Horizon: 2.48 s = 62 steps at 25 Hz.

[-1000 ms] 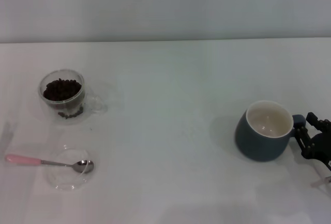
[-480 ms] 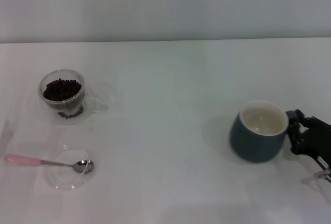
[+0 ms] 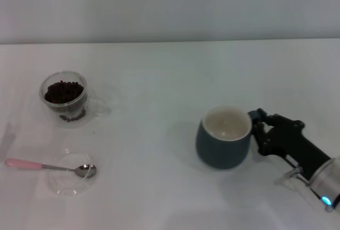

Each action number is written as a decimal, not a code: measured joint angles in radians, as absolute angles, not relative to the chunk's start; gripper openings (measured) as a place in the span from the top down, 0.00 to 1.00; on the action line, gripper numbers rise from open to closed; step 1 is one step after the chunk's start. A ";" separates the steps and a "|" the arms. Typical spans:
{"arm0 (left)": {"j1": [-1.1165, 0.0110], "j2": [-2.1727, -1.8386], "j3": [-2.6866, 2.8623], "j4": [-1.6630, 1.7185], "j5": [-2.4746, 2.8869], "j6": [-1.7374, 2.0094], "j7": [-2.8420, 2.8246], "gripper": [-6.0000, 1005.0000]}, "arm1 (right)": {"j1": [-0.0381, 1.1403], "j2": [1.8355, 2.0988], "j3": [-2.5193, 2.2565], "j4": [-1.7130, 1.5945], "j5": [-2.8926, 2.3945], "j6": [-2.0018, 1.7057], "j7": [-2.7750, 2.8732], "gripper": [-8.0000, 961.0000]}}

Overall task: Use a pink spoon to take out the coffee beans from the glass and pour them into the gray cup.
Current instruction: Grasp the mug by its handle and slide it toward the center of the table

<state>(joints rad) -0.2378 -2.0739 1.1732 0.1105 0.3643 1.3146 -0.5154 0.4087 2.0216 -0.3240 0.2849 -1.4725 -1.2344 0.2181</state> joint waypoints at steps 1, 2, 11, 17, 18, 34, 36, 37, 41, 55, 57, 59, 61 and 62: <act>-0.238 -2.074 1.173 0.110 0.365 1.315 -0.515 0.11 | 0.417 2.022 -0.324 0.290 -1.484 -1.230 0.218 0.83; -0.238 -2.074 1.174 0.110 0.365 1.315 -0.515 0.11 | 0.425 2.023 -0.323 0.296 -1.494 -1.226 0.217 0.83; -0.235 -2.076 1.173 0.103 0.363 1.315 -0.515 0.11 | 0.501 2.028 -0.319 0.351 -1.604 -1.180 0.216 0.83; -0.237 -2.075 1.175 0.102 0.362 1.315 -0.515 0.11 | 0.526 2.028 -0.230 0.382 -1.751 -1.109 0.215 0.83; -0.237 -2.076 1.175 0.102 0.362 1.315 -0.515 0.11 | 0.526 2.028 -0.230 0.382 -1.751 -1.109 0.215 0.83; -0.238 -2.079 1.175 0.107 0.365 1.316 -0.540 0.11 | 0.521 2.028 -0.195 0.374 -1.805 -1.058 0.213 0.83; -0.238 -2.079 1.175 0.108 0.365 1.316 -0.543 0.11 | 0.521 2.028 -0.194 0.376 -1.817 -1.061 0.213 0.82; -0.238 -2.079 1.175 0.108 0.364 1.316 -0.543 0.11 | 0.520 2.028 -0.194 0.376 -1.819 -1.062 0.213 0.82; -0.238 -2.079 1.175 0.109 0.362 1.316 -0.543 0.11 | 0.512 2.021 -0.201 0.374 -1.821 -1.069 0.213 0.81; -0.237 -2.077 1.169 0.107 0.362 1.355 -0.565 0.11 | 0.406 2.008 -0.257 0.248 -1.868 -1.211 0.353 0.35; -0.236 -2.077 1.169 0.107 0.362 1.356 -0.565 0.11 | 0.394 2.007 -0.257 0.238 -1.868 -1.224 0.355 0.35; -0.232 -2.077 1.168 0.107 0.362 1.356 -0.565 0.11 | 0.368 2.005 -0.257 0.215 -1.866 -1.251 0.362 0.35; -0.229 -2.076 1.168 0.107 0.362 1.356 -0.566 0.11 | 0.339 2.005 -0.255 0.179 -1.862 -1.271 0.387 0.35; -0.227 -2.076 1.168 0.105 0.362 1.359 -0.568 0.11 | 0.325 2.005 -0.251 0.156 -1.859 -1.278 0.407 0.35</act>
